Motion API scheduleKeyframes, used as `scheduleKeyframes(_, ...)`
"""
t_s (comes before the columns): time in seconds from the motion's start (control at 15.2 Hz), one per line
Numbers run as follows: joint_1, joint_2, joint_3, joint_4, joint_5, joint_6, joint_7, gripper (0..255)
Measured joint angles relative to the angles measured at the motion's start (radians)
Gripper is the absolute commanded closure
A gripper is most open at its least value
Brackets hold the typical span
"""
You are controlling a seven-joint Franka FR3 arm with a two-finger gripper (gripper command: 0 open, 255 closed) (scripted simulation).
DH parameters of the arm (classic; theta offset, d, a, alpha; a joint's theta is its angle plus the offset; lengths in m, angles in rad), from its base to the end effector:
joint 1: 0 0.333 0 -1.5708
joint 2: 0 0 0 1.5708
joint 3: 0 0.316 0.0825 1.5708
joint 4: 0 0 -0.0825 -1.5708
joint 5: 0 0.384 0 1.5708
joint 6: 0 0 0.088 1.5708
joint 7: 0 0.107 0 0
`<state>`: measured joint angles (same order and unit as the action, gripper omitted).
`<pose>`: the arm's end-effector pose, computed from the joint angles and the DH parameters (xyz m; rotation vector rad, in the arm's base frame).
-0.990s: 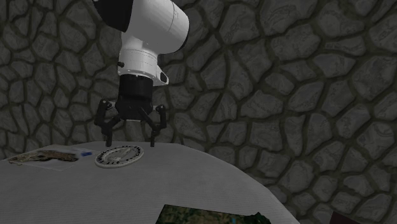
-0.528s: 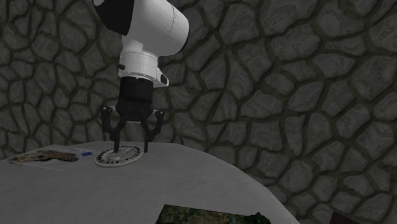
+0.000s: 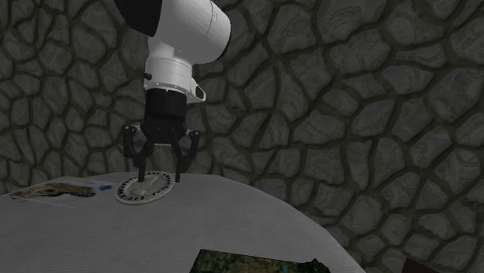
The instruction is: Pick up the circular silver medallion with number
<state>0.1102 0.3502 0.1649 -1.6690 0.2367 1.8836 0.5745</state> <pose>0.6150 0.1815 0.3970 -2.8673 0.5720 0.3451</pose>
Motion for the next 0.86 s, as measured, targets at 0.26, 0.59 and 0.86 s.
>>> scheduleKeyframes(0.26, 0.001, -0.014, 0.002, 0.027, -0.001, -0.041, 0.013, 255)
scheduleKeyframes(0.59, -0.003, -0.026, 0.001, 0.075, -0.002, -0.1, 0.022, 255)
scheduleKeyframes(0.86, -0.004, -0.036, 0.001, 0.112, -0.003, -0.145, 0.033, 255)
